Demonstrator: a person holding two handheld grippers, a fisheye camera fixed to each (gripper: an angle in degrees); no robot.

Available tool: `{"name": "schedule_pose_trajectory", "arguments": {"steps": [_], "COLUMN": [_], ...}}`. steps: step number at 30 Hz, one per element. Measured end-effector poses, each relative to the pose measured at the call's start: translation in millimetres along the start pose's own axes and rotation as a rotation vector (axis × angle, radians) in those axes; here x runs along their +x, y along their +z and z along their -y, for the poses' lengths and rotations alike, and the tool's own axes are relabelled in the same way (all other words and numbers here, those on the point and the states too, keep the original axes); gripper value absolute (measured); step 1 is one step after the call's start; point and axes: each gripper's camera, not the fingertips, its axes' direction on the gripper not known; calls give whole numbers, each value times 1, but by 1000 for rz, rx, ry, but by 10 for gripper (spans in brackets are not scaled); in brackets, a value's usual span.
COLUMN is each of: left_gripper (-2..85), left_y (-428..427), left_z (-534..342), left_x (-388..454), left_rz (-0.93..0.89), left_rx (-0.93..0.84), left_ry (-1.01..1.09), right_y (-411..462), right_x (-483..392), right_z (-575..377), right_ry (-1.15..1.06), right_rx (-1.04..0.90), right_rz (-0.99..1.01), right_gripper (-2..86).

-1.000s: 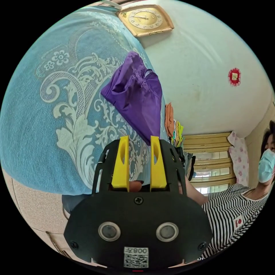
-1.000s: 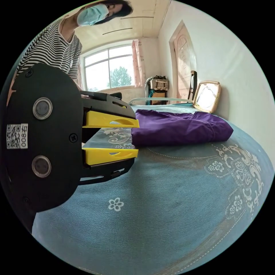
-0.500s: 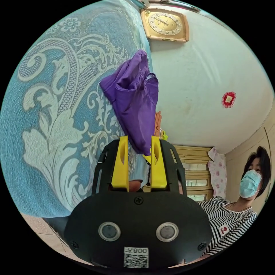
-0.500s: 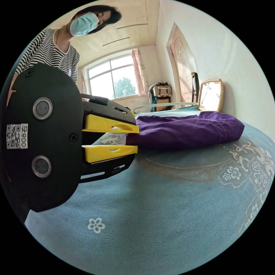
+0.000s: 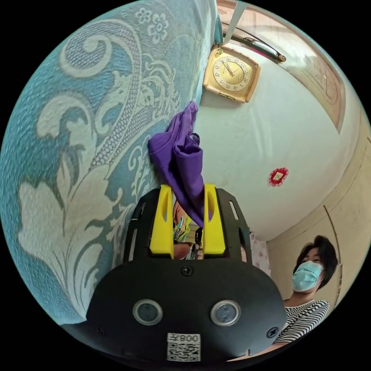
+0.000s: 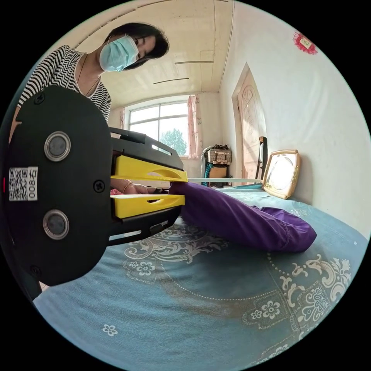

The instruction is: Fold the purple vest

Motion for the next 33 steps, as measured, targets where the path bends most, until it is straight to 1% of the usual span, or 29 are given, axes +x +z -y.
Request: {"name": "schedule_pose_trajectory", "arguments": {"steps": [2, 5, 9, 14, 21, 28, 33], "left_gripper": [65, 37, 29, 25, 25, 26, 24], "left_y": [9, 25, 43, 74, 136, 252, 365], "left_z": [0, -9, -31, -78, -132, -167, -162], "left_x": [3, 17, 35, 59, 80, 94, 91], "left_rz": [18, 86, 122, 162, 141, 102, 118], "left_rx": [12, -28, -80, -190, -291, -416, -486], "left_ry": [18, 84, 160, 281, 420, 589, 676], "right_y": [-8, -27, -60, -98, -159, -233, -289], "right_x": [-14, -33, -63, -110, -198, -288, -336], "right_z": [-4, -15, -43, -93, -167, -205, -185], "right_ry": [-4, 5, 10, -16, -97, -204, -242], "right_rx": [3, 21, 29, 19, 55, 149, 216], "right_rz": [-3, -3, 22, 54, 102, 119, 98], "right_gripper": [59, 58, 56, 50, 41, 39, 35]}}
